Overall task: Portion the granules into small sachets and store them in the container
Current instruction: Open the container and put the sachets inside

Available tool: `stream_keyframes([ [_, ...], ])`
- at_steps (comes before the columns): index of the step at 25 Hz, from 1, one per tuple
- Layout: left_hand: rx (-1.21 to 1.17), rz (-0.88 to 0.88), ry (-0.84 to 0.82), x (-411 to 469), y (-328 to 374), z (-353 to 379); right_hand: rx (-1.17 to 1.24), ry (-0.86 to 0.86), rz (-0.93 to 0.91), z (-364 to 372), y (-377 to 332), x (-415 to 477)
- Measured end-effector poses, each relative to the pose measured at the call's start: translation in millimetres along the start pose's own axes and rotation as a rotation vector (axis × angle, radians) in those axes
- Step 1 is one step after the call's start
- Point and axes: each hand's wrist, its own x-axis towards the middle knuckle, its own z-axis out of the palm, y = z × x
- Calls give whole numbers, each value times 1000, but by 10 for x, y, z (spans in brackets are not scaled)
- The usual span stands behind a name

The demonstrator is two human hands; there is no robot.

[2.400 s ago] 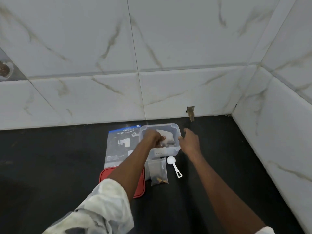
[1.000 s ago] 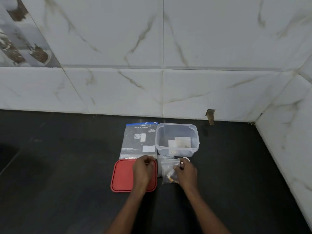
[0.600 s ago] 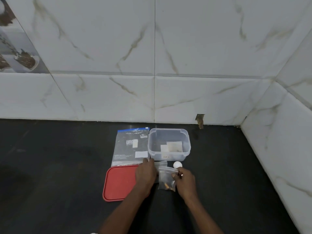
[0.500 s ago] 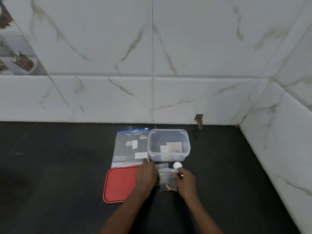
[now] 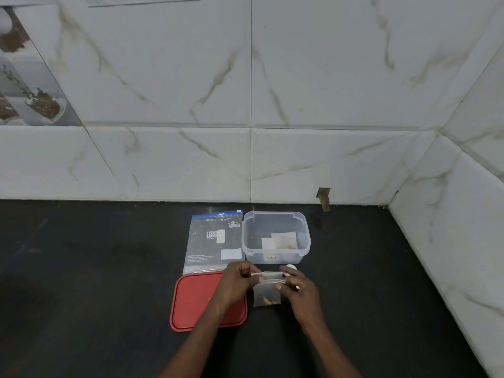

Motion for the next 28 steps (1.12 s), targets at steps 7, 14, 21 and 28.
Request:
stream_keyframes([
  [7,-383,42,-20,-269,35,-22,117,-14,-17,16,-95,-57],
  [14,-486,52,174,-360,95,96,345,-2,-1,28,-283,-102],
  [21,-614,66,229,-364,288,129,424,-65,-46,-28,-388,-86],
  [28,-669,-35,363,-258,373,180,272,-37,-74,81,-372,-187],
])
